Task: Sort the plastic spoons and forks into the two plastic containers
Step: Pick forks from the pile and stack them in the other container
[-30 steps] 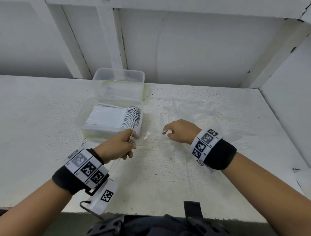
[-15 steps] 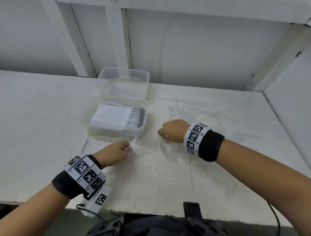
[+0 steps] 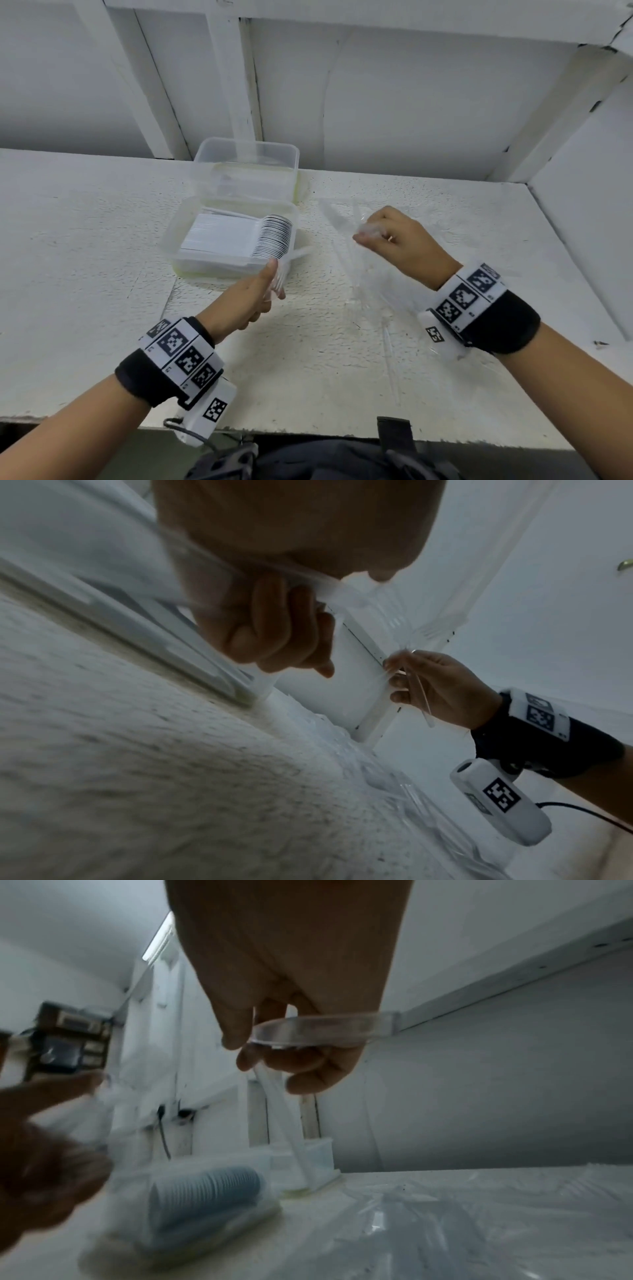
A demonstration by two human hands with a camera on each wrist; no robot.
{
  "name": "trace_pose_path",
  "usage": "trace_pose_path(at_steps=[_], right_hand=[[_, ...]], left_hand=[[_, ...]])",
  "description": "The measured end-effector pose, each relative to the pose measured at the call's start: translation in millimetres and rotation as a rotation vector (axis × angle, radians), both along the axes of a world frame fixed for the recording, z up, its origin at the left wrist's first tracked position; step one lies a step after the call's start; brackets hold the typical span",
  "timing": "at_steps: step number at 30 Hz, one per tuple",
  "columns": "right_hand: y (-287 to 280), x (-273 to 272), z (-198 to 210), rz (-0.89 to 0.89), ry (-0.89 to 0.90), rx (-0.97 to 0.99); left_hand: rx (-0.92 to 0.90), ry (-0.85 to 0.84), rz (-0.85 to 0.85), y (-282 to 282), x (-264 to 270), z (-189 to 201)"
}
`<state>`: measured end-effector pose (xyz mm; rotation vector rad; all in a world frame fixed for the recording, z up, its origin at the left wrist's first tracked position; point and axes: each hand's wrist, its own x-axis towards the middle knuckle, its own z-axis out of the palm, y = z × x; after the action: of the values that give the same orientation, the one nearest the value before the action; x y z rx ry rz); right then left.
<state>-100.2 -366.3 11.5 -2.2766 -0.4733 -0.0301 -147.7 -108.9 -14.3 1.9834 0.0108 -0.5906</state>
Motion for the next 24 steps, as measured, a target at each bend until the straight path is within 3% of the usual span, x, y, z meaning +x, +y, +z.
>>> trace_pose_path(at_steps=[3,8,12,16,20,24], right_hand=[[-5,-11,10,-0.15,0.089,0.238],[-9,-31,17,-0.244,0.341,0.751],[-15,-42,10,-0.383,0.306,0.63],[-24,-51,5,-0.426,0.331,0.572],[-32,-61,4,-0.465,0.331,0.433],[-41,-68,0,-0.471,0.344,0.353]], left_hand=[[-0.043,-0.009,-0.019,-14,2,4],[0.037,-0.098,-0.057,-36,11,-1],[0.074,-0.172,-0.241,-58,24,-8],[0.348,-0.336,-0.437,-85,42,-10],[0.639,-0.365,-0.649,-107,54,-8],[0.777,-0.415,-0.722,-115,57,-6]])
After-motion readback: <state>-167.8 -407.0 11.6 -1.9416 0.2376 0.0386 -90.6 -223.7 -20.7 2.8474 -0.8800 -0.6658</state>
